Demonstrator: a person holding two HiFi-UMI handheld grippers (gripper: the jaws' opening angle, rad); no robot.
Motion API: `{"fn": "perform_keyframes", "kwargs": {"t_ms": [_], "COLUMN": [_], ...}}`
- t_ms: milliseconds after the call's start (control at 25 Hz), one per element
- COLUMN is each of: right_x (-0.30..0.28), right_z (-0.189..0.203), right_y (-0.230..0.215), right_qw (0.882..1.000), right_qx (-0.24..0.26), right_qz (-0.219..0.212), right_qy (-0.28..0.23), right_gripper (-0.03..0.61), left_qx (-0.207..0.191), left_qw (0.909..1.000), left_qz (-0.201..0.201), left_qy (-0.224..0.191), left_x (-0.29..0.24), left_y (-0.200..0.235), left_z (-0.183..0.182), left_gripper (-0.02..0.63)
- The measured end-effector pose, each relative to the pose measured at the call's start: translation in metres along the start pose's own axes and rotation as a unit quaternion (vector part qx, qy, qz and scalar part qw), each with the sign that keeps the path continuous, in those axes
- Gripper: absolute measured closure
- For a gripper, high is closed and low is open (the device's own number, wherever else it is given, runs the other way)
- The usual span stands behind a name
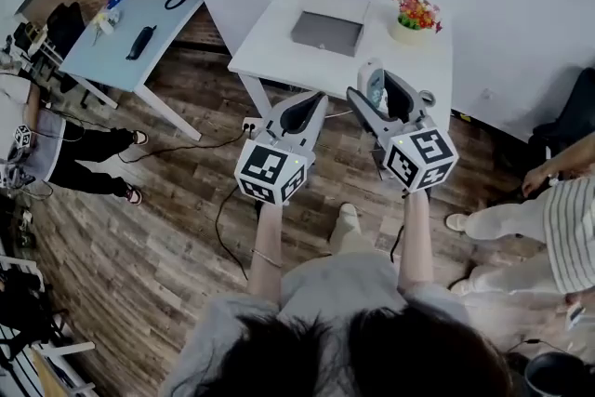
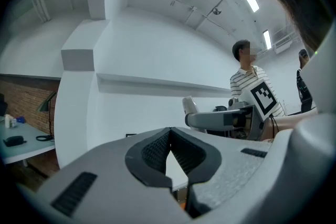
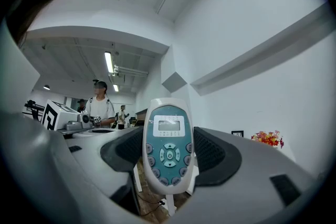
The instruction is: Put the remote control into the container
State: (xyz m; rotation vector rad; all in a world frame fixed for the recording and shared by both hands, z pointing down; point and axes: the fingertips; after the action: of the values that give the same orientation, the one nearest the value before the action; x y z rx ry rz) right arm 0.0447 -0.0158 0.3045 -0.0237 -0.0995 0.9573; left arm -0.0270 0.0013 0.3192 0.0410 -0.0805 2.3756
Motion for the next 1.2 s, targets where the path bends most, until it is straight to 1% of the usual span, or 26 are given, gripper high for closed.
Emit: {"fn": "perform_keyframes", "kwargs": {"t_ms": [280, 680, 880, 1040, 1200], "right_x": [-0.048, -0.104, -0.132, -0.157, -0.181], "right_z": [-0.005, -0.004, 0.009, 0.024, 0.038], "right_y": [-0.039, -0.113, -0.139, -0.147, -0.158], "right_qw": [1.000, 0.999, 0.999, 0.998, 0.997], "right_qx": [0.004, 0.011, 0.005, -0.002, -0.005], "right_qz": [-0.014, -0.033, -0.043, -0.053, -0.051], "right_qy": [0.003, 0.017, 0.031, 0.046, 0.063], "right_gripper": [0.293, 0.293, 0.293, 0.293, 0.293], "left_qx": [0.000, -0.006, 0.001, 0.020, 0.034], "left_qw": [0.9997, 0.9993, 0.9987, 0.9978, 0.9973], "left_qz": [-0.024, -0.037, -0.049, -0.057, -0.051], "left_qy": [-0.002, -0.002, 0.015, 0.028, 0.040], "left_x": [-0.038, -0.118, -0.141, -0.154, -0.169], "left_y": [0.044, 0.086, 0.106, 0.127, 0.149], "left_z": [-0.002, 0.000, 0.017, 0.036, 0.053], "left_gripper": [0.611, 0.611, 0.611, 0.611, 0.611]}}
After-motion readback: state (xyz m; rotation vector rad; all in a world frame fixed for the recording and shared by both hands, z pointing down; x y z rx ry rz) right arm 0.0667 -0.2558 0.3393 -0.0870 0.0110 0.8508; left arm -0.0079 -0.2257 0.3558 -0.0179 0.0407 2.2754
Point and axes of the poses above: the fingertips, and each gripper's own axes: x backward along the fingers, y to its left, z out of its underside, and after that the axes turned 1 degree about -z, right-handed
